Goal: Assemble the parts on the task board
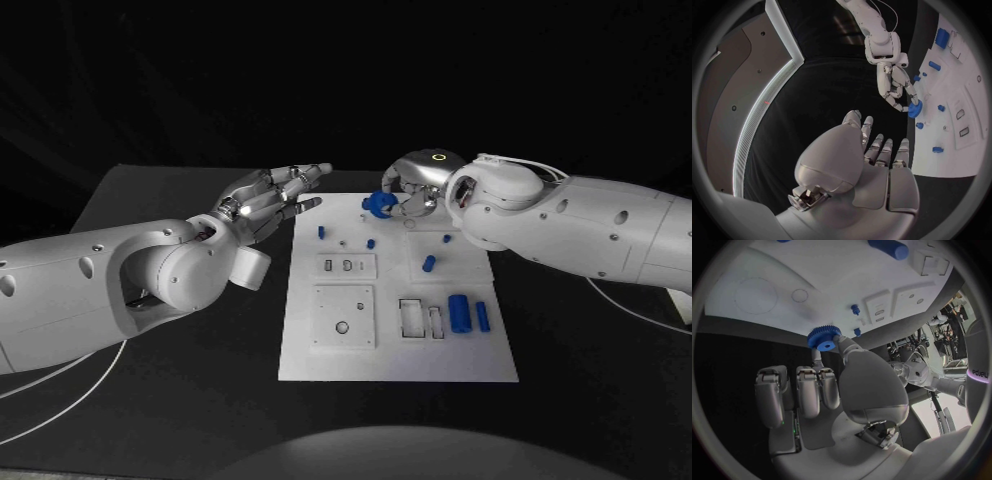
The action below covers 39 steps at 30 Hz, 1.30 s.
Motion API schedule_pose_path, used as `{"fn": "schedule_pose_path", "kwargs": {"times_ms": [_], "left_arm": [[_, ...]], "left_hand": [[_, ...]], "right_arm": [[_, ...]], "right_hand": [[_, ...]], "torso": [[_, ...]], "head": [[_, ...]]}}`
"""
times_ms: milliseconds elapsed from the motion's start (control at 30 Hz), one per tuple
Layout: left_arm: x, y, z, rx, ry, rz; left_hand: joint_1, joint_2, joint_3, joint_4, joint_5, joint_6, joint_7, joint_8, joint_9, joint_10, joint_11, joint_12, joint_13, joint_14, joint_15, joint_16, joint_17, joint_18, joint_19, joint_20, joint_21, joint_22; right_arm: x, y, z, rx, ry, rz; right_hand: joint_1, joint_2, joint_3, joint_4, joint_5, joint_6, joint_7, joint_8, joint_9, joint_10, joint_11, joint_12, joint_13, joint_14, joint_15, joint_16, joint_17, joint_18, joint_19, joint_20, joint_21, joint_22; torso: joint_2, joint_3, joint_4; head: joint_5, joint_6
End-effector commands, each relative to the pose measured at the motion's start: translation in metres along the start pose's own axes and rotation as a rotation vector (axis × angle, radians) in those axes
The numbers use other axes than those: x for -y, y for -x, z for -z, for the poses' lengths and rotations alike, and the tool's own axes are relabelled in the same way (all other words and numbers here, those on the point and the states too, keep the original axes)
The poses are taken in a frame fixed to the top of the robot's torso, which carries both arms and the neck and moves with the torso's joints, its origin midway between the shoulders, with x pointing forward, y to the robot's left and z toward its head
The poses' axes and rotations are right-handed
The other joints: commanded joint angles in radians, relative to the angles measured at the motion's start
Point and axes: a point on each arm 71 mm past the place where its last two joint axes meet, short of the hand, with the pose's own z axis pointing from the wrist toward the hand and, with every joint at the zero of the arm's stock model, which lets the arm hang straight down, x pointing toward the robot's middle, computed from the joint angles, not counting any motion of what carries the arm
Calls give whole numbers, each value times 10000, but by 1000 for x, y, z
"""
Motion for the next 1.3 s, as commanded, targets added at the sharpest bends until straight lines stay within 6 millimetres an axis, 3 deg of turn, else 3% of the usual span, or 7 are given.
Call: {"fn": "schedule_pose_path", "kwargs": {"times_ms": [33, 333, 633, 933, 1067, 1133, 1300], "left_arm": [[2, -1, 0, -85, -185, 22], [3, 0, 0, -37, -247, 3], [3, 0, 0, -34, -262, -3], [2, -2, -3, -143, -245, 22], [2, -2, -3, -157, -216, 24], [2, -2, -4, -154, -208, 19], [2, -2, -4, -177, -196, 24]], "left_hand": [[77, -5, 70, -22, 49, 63, 11, 58, 16, 73, 13, 54, 9, 24, 57, 59, 11, 66, 99, 13, 58, 16], [57, -11, 72, 5, 38, 81, 40, 69, 16, 79, 39, 74, 8, 31, 83, 80, 13, 60, 105, 20, 62, 17], [-20, 2, 59, 60, 9, 89, 63, 80, 15, 77, 61, 94, 5, 35, 107, 106, 14, 53, 116, 21, 69, 19], [-27, 4, 59, 62, 7, 83, 65, 79, 14, 75, 64, 95, 5, 38, 111, 114, 15, 53, 120, 21, 72, 20], [-29, 4, 59, 62, 7, 80, 66, 78, 14, 76, 65, 97, 5, 42, 114, 122, 17, 52, 122, 22, 73, 21], [-31, -4, 63, 51, 14, 77, 72, 80, 13, 76, 77, 107, 4, 54, 159, 148, 21, 52, 129, 23, 77, 22], [-31, -13, 64, 44, 17, 66, 78, 78, 11, 75, 85, 112, 4, 60, 182, 163, 23, 52, 135, 24, 81, 24]], "right_arm": [[-6, -3, -7, -533, 188, 49], [-21, -8, -25, -764, 362, 203], [-27, -13, -30, -1126, 296, 311], [-27, -16, -33, -1452, 136, 424], [-28, -19, -33, -1655, 130, 354], [-28, -20, -34, -1703, 100, 340], [-27, -21, -33, -1739, -10, 335]], "right_hand": [[21, 13, 66, -20, -35, 685, -577, 222, 971, 1075, -10, 38, 2634, 1043, -25, 34, 2630, -110, 951, -79, 50, 2586], [94, -12, 133, -95, -121, 699, -558, 148, 948, 1075, 8, 38, 2634, 1043, -9, 34, 2630, -101, 926, -67, 24, 2573], [135, -25, 192, -149, -178, 643, -513, 31, 904, 1075, 44, 38, 2634, 1043, 16, 34, 2630, -89, 891, -49, -12, 2557], [147, -55, 265, -216, -204, 530, -422, -188, 801, 1075, 123, 38, 2634, 1043, 79, 34, 2630, -70, 836, 2, -69, 2531], [23, -61, 379, -189, -412, 128, -228, -791, 359, 1075, 256, 38, 2634, 1043, 185, 34, 2630, -57, 797, 107, -112, 2515], [-45, -124, 441, -171, -585, -582, -39, -1417, -146, 1075, 358, 38, 2634, 1043, 278, 34, 2630, -48, 770, 176, -142, 2502], [-42, -183, 461, -281, -944, -1397, 176, -1526, -1086, 1075, 547, 38, 2634, 1043, 473, 34, 2630, -16, 681, 351, -238, 2462]], "torso": [[10, -1, 18], [13, -2, 0], [-18, -10, -28], [-32, 6, -24], [-36, 9, -28], [-35, 7, -26], [-17, 3, -15]], "head": [[-26, -44], [-11, -123], [-15, -221], [-4, -231], [-10, -214], [-18, -214], [-25, -189]]}}
